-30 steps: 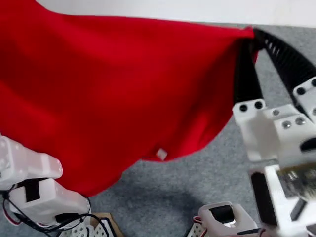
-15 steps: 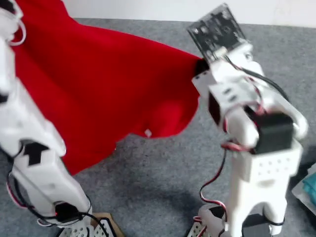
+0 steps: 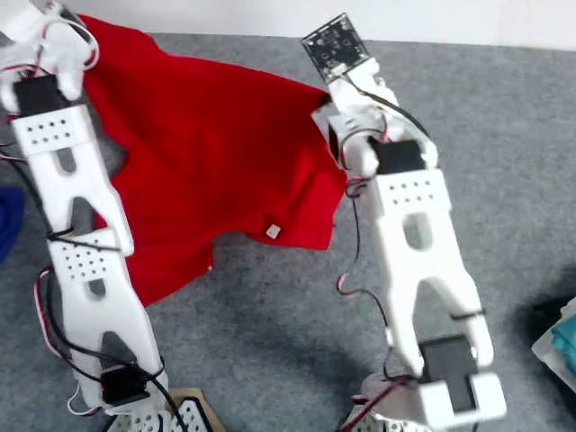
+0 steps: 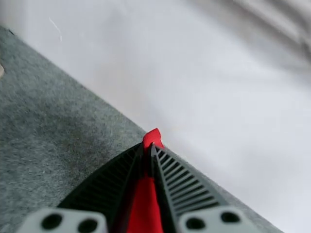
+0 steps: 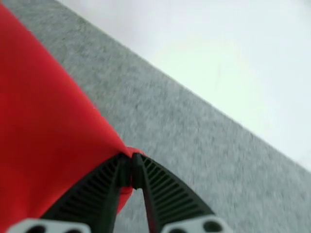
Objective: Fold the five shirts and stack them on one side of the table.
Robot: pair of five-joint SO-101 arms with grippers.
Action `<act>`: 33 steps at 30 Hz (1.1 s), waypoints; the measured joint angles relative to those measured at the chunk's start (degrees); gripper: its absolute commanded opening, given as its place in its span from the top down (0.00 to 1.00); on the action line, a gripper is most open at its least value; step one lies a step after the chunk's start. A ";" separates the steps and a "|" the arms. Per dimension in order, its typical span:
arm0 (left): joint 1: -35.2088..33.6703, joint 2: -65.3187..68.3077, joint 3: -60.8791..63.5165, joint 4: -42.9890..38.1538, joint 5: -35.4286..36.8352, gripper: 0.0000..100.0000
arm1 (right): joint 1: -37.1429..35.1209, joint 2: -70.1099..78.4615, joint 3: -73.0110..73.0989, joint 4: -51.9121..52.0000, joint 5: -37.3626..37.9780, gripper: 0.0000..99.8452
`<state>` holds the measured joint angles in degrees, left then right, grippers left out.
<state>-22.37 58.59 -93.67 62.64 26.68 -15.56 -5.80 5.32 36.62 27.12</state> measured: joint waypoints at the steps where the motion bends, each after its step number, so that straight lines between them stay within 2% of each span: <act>1: 0.00 1.85 0.00 -1.58 0.00 0.95 | 0.00 1.93 0.00 -2.64 0.00 0.91; 4: 0.00 5.19 0.09 -4.84 0.00 0.80 | 0.00 6.59 0.00 -7.47 0.00 0.78; 7: 0.00 5.98 0.44 -5.10 0.00 0.66 | 0.00 9.23 -1.49 -6.51 0.00 0.81; 9: -0.09 5.98 0.44 -3.87 0.00 0.61 | 0.09 10.02 -4.13 -3.69 -0.18 0.82; 17: -1.05 4.66 0.44 0.97 -0.18 0.70 | 0.18 8.79 -14.77 14.68 -1.23 0.82; 23: -2.55 -6.15 0.35 14.95 -0.18 0.71 | -1.14 -1.32 -15.12 28.04 -4.66 0.82; 30: -1.67 -17.67 0.18 36.31 -0.26 0.71 | -4.57 -19.43 0.18 30.86 -5.19 0.82; 33: -2.37 -18.64 0.18 38.51 -0.26 0.71 | -5.80 -27.43 9.49 30.33 -5.27 0.82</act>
<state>-24.75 39.96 -93.49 101.14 26.42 -21.36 -33.23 14.81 66.95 21.85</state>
